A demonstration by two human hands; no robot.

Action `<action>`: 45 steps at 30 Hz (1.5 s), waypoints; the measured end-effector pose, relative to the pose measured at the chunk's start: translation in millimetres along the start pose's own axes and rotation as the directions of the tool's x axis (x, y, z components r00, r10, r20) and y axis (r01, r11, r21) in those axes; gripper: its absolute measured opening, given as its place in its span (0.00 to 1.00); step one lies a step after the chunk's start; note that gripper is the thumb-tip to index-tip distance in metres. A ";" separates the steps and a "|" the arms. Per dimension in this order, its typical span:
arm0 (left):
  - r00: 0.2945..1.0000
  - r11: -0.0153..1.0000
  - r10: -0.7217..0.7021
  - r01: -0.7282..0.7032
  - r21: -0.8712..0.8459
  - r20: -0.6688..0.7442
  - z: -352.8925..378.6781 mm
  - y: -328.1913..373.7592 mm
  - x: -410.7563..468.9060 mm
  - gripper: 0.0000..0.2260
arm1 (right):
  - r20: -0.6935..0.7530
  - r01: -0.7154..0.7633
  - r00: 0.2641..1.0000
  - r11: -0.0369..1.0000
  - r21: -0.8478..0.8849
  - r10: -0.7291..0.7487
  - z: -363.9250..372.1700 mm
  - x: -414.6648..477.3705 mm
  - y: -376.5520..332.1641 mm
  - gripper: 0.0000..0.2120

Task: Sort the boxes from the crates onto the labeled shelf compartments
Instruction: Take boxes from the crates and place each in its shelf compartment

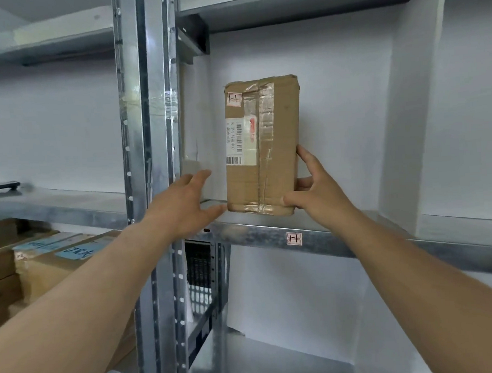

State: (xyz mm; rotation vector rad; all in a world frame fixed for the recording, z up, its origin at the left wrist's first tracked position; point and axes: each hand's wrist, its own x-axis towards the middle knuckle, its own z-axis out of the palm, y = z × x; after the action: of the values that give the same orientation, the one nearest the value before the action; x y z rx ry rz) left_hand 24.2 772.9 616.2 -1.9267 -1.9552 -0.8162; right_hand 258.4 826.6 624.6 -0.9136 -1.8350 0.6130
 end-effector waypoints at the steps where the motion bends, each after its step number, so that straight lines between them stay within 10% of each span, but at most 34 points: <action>1: 1.000 0.998 0.000 0.001 -0.069 0.015 4.2 -2.0 5.7 0.36 | -0.005 -0.009 1.000 1.000 0.003 0.009 5.9 5.0 2.1 0.47; 10: 0.995 0.863 -0.048 0.087 -0.498 0.090 34.3 -6.0 46.8 0.27 | 0.019 -0.122 0.992 0.986 -0.118 0.125 49.6 43.0 15.0 0.51; 26: 0.987 0.884 -0.111 0.151 -0.442 0.116 55.9 -8.1 61.1 0.26 | 0.091 -0.195 0.971 0.954 -0.229 0.220 48.0 46.1 8.8 0.43; 33: 0.988 0.929 -0.137 0.152 -0.338 0.067 39.8 3.0 30.3 0.29 | 0.046 -0.166 0.979 0.909 -0.382 0.198 29.2 31.1 3.7 0.51; 45: 0.986 0.986 -0.047 0.071 0.150 -0.158 4.6 29.8 -67.1 0.26 | 0.162 0.251 0.968 0.678 -0.690 -0.194 23.4 -42.8 -19.1 0.20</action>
State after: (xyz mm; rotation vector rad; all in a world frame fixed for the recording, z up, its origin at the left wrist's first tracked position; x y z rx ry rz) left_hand 59.2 718.8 580.5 -1.6732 -1.9309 -0.7781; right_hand 242.0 780.4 606.1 -1.1301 -2.2528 -0.2703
